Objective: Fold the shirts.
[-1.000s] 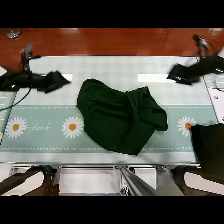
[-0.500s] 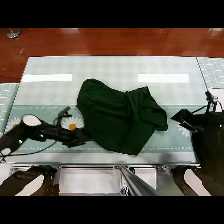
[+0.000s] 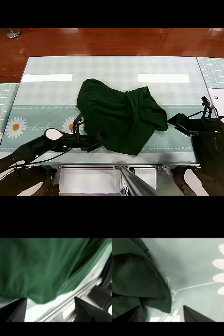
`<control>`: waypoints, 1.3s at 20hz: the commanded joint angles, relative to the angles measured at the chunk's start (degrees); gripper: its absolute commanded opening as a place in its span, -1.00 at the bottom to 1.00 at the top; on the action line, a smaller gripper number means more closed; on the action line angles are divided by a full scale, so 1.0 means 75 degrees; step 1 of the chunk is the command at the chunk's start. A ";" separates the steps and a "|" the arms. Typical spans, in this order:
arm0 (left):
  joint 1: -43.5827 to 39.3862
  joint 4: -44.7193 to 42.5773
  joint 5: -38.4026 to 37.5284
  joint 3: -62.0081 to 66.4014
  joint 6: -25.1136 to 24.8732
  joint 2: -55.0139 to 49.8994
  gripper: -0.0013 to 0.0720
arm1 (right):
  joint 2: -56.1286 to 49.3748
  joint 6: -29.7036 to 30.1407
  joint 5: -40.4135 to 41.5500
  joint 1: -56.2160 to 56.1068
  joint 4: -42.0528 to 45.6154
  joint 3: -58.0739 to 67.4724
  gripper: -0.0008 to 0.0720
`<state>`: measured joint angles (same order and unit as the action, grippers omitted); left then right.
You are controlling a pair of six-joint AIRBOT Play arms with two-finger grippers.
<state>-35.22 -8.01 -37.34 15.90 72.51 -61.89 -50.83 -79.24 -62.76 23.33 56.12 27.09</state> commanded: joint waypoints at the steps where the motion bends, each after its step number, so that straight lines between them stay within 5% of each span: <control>1: -0.0638 0.0595 0.1408 0.0251 0.0047 -0.0323 0.94 | 0.0015 0.0058 0.0009 0.0003 -0.0076 -0.0026 0.73; 3: -0.0638 0.0592 0.1559 0.0667 0.0047 -0.0463 0.92 | 0.0015 0.0058 0.0003 0.0003 -0.0079 -0.0026 0.73; 4: -0.0638 0.0589 0.1612 0.0892 0.0000 -0.0513 0.54 | 0.0015 0.0058 0.0000 0.0003 -0.0076 -0.0026 0.73; 5: -0.0635 0.0589 0.1673 0.1122 -0.0207 -0.0580 -0.51 | 0.0015 0.0058 0.0006 0.0003 -0.0076 -0.0026 0.73; 6: -0.0615 0.0589 0.1696 0.1361 -0.0743 -0.0647 -0.90 | 0.0015 0.0061 0.0009 0.0003 -0.0073 -0.0026 0.73; 13: 0.0271 0.0586 0.1023 0.2116 -0.1384 -0.0697 -0.90 | -0.0248 -0.0221 0.0376 0.0000 0.0309 -0.0023 0.73; 22: 0.0504 0.0595 0.0909 0.2133 -0.1376 -0.0699 -0.90 | -0.2460 0.1288 0.0629 0.0000 -0.2570 -0.0012 0.70; 24: 0.0510 0.0595 0.0912 0.2133 -0.1376 -0.0699 -0.90 | -0.2736 0.1419 0.0568 -0.0198 -0.2600 0.0154 0.21; 26: 0.0577 0.0595 0.0892 0.2136 -0.1378 -0.0694 -0.90 | -0.2844 0.1679 0.0481 -0.0787 -0.2428 0.0595 -0.91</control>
<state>-31.31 -3.60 -30.41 31.86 62.17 -67.11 -69.73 -69.84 -58.17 20.91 39.59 28.91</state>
